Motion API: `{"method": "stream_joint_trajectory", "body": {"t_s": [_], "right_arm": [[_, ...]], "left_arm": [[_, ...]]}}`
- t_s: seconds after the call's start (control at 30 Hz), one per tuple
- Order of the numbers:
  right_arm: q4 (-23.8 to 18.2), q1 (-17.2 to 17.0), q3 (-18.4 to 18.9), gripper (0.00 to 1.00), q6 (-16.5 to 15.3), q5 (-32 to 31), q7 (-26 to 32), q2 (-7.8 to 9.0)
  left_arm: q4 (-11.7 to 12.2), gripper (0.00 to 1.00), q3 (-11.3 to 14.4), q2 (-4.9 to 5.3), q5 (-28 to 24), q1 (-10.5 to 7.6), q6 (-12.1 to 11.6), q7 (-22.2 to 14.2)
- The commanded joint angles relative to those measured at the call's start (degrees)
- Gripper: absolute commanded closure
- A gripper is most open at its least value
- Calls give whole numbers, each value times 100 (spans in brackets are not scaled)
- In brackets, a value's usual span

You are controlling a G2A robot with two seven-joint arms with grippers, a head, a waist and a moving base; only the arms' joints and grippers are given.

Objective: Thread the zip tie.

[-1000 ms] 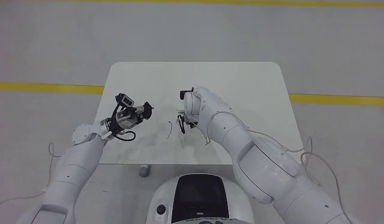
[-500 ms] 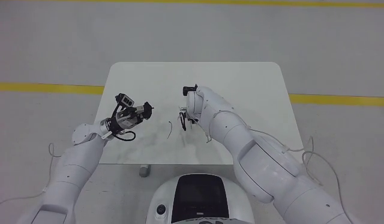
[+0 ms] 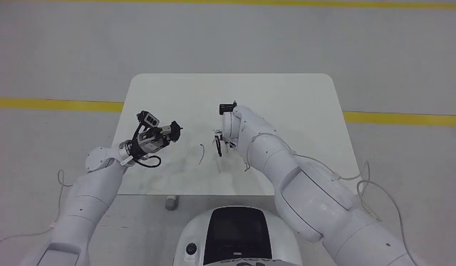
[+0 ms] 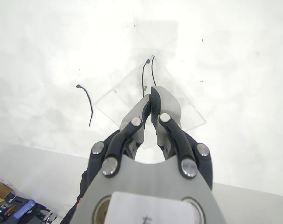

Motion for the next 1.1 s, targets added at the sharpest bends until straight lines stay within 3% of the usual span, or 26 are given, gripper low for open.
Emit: {"method": "stream_joint_trajectory", "body": {"t_s": [0.0,0.17,0.7,0.9,1.07], "right_arm": [[29,2,4,90,0,-24,-30,-17],[102,18,24,84,0,-71,-107,-59],[272,-8,18,79,0,-311,-303,-171],[330,-10,9,80,0,-401,-362,-222],[404,13,17,89,0,-426,-380,-251]], "left_arm": [[0,100,0,0,0,0,0,0],[0,100,0,0,0,0,0,0],[0,100,0,0,0,0,0,0],[0,100,0,0,0,0,0,0],[0,100,0,0,0,0,0,0]]}}
